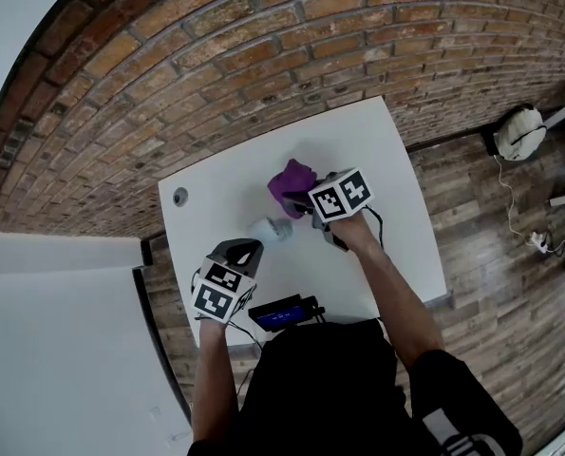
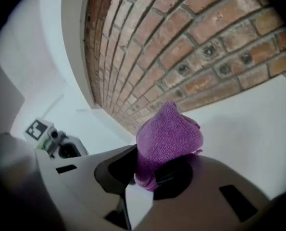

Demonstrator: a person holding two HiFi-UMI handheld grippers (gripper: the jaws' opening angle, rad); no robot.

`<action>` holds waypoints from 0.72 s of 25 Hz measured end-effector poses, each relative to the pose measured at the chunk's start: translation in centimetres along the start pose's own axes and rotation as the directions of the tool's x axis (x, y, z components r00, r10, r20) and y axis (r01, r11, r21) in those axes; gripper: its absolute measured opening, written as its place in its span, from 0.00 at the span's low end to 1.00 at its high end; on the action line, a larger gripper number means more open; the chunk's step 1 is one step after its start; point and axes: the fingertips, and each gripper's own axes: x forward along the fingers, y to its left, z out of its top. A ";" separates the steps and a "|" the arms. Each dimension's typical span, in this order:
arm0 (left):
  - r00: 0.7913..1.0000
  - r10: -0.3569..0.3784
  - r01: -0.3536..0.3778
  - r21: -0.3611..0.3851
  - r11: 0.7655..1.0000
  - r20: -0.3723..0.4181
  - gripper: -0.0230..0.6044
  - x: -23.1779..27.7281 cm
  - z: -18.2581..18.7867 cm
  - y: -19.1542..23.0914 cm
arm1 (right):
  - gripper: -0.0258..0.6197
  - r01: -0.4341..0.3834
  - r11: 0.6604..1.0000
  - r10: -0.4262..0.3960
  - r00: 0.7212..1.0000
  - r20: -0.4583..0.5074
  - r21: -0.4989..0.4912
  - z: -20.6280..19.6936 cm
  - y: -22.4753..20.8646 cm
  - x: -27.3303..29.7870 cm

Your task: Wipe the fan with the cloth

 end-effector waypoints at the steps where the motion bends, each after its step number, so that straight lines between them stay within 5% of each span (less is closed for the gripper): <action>1: 0.999 -0.026 0.026 -0.006 1.000 -0.020 0.04 0.3 -0.7 -0.6 | 0.16 -0.049 0.999 0.049 0.998 0.029 -0.016 1.6 1.0 0.6; 4: 0.997 -0.041 0.039 -0.038 0.999 -0.058 0.04 1.6 -2.3 -0.7 | 0.16 -0.188 0.978 0.184 0.981 -0.054 -0.085 2.2 3.9 3.3; 8: 0.996 -0.023 0.017 -0.072 0.997 -0.081 0.04 2.2 -3.1 0.5 | 0.16 -0.268 0.962 0.253 0.948 -0.192 -0.057 -0.3 5.4 4.5; 18: 0.997 0.049 -0.056 -0.108 0.993 -0.067 0.04 1.3 -3.0 5.7 | 0.16 -0.160 0.972 0.170 0.984 -0.046 0.173 -3.2 4.2 1.3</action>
